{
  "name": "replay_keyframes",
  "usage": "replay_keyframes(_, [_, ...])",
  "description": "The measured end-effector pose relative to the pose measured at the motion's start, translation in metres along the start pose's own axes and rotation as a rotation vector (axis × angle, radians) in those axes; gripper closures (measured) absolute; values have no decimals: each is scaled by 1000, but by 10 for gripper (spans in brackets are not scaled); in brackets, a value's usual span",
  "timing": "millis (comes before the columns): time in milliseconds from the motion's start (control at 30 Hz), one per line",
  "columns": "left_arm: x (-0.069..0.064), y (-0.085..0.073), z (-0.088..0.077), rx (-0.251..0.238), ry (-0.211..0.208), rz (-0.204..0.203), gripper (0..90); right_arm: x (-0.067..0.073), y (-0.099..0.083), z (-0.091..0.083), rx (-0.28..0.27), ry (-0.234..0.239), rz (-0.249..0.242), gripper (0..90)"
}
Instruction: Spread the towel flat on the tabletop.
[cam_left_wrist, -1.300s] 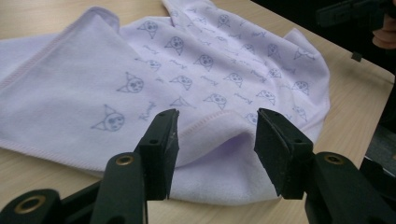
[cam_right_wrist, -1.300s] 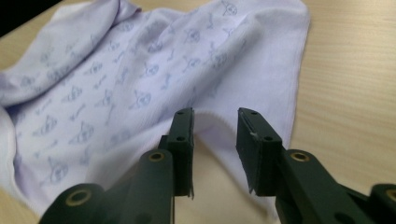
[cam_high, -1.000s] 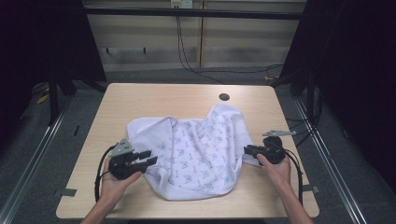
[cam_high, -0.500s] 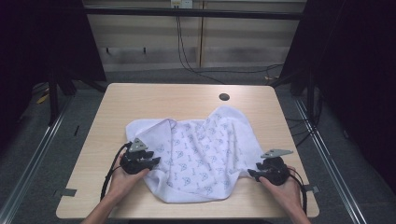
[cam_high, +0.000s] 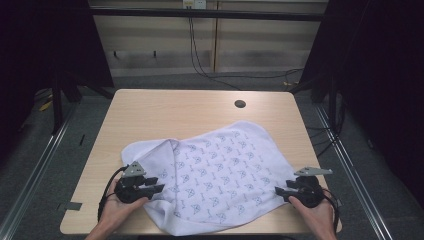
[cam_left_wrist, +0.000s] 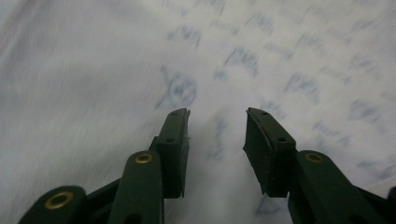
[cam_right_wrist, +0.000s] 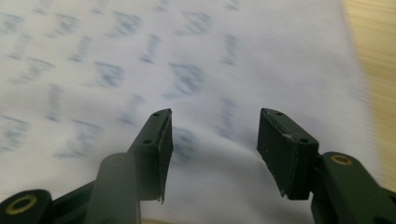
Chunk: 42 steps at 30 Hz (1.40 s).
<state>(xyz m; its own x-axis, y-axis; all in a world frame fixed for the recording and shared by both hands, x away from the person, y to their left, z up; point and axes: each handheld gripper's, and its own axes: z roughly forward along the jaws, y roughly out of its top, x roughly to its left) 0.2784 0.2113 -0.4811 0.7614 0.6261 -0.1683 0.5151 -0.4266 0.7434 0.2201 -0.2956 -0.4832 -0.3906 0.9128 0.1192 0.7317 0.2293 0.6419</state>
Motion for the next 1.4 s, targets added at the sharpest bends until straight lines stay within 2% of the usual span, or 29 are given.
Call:
replay_keyframes(67, [0,12,0,-21,13,22,601,15,6,4,-19,60,-5,459])
replay_keyframes(133, [2,17,2,-24,11,22,620,26,9,7,-22,73,-24,462])
replay_keyframes(167, [6,22,4,-26,14,20,620,37,11,11,-18,91,-49,467])
replay_keyframes(200, [15,30,10,-34,24,32,699,60,14,19,-12,115,-95,482])
replay_keyframes(267, [21,34,13,-39,37,23,727,67,15,22,-9,132,-106,491])
replay_keyframes(300, [34,40,17,-44,66,7,733,83,17,27,-9,142,-139,492])
replay_keyframes(333, [40,41,18,-76,84,-8,727,88,18,30,-7,154,-146,484])
replay_keyframes(400, [45,41,18,-86,100,-19,641,93,19,32,-10,158,-153,465])
replay_keyframes(433, [54,41,21,-86,144,-63,554,99,19,38,14,139,-179,425])
replay_keyframes(467, [56,40,23,-65,154,-64,524,101,18,42,35,117,-192,427])
replay_keyframes(500, [58,38,26,-29,176,-53,525,102,17,44,25,98,-219,448])
replay_keyframes(533, [60,35,31,9,191,-46,530,102,18,45,23,93,-235,448])
replay_keyframes(567, [62,30,36,36,171,-40,583,100,20,46,29,89,-233,449])
replay_keyframes(700, [60,25,36,36,158,-39,754,90,28,52,25,65,-214,450])
replay_keyframes(767, [54,27,31,34,138,-62,799,79,36,58,19,63,-208,451])
replay_keyframes(800, [48,24,31,53,112,-41,834,67,46,65,22,41,-189,449])
replay_keyframes(900, [38,20,31,63,42,-45,821,48,63,77,29,20,-169,448])
replay_keyframes(933, [38,20,31,63,42,-45,811,48,63,77,29,20,-169,448])
replay_keyframes(967, [27,19,30,74,8,-40,797,34,73,84,22,13,-156,448])
replay_keyframes(1033, [13,17,32,94,-23,-20,748,20,83,90,26,-8,-141,448])
replay_keyframes(1067, [13,17,32,94,-23,-20,729,20,83,90,26,-8,-141,448])
replay_keyframes(1100, [0,14,33,99,-48,12,706,7,91,97,17,-23,-115,448])
replay_keyframes(1167, [-7,15,33,97,-139,5,681,-3,99,103,13,-41,-96,448])
replay_keyframes(1233, [-9,17,30,70,-146,7,668,-8,103,106,10,-48,-94,447])
replay_keyframes(1267, [-7,20,24,34,-142,-5,668,-11,106,108,21,-58,-75,446])
replay_keyframes(1300, [3,24,13,-10,-112,-34,633,-14,111,108,39,-66,-62,412])
replay_keyframes(1333, [10,24,6,-34,-95,-43,649,-12,112,107,38,-76,-58,388])
replay_keyframes(1367, [10,24,6,-34,-95,-43,667,-9,111,103,19,-55,-52,395])
replay_keyframes(1400, [25,20,-3,-54,-61,-71,680,-3,109,98,1,-27,-60,401])
